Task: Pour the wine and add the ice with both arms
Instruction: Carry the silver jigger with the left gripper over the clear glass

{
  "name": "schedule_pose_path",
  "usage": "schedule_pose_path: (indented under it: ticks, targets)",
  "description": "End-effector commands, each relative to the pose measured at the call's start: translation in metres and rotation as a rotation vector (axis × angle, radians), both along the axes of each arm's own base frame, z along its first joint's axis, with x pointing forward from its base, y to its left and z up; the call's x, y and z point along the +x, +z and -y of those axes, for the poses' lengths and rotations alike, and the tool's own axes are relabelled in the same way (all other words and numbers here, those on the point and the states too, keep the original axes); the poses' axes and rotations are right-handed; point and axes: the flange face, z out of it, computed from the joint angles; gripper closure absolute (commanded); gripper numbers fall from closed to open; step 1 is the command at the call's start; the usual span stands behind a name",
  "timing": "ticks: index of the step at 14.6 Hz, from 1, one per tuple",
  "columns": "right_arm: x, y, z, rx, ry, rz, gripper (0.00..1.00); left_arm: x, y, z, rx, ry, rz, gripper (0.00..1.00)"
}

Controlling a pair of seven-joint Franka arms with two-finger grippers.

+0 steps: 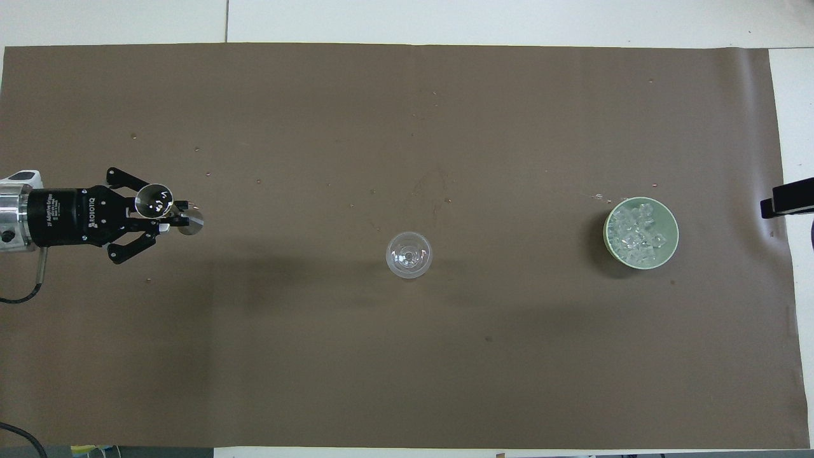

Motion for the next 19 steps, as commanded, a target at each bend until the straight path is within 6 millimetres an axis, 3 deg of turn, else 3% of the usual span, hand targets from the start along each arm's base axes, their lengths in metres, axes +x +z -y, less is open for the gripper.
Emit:
schedule_pose_path:
  ticks: [1, 7, 10, 13, 19]
  targets:
    - [-0.004, 0.000, 0.002, 0.008, -0.003, -0.002, 0.00, -0.009, 0.023, 0.042, 0.028, 0.018, -0.035, 1.00]
    - [-0.004, 0.000, 0.002, 0.008, -0.003, -0.002, 0.00, -0.016, 0.046, 0.144, 0.107, 0.041, -0.052, 1.00]
    - [-0.004, 0.000, 0.002, 0.008, -0.003, -0.002, 0.00, -0.027, 0.047, 0.194, 0.152, 0.049, -0.049, 1.00]
    - [-0.004, 0.000, 0.002, 0.007, -0.004, -0.002, 0.00, -0.039, 0.045, 0.226, 0.237, -0.012, -0.030, 1.00]
    - [-0.004, 0.000, 0.002, 0.008, -0.003, -0.002, 0.00, -0.058, 0.038, 0.259, 0.402, -0.155, 0.048, 1.00]
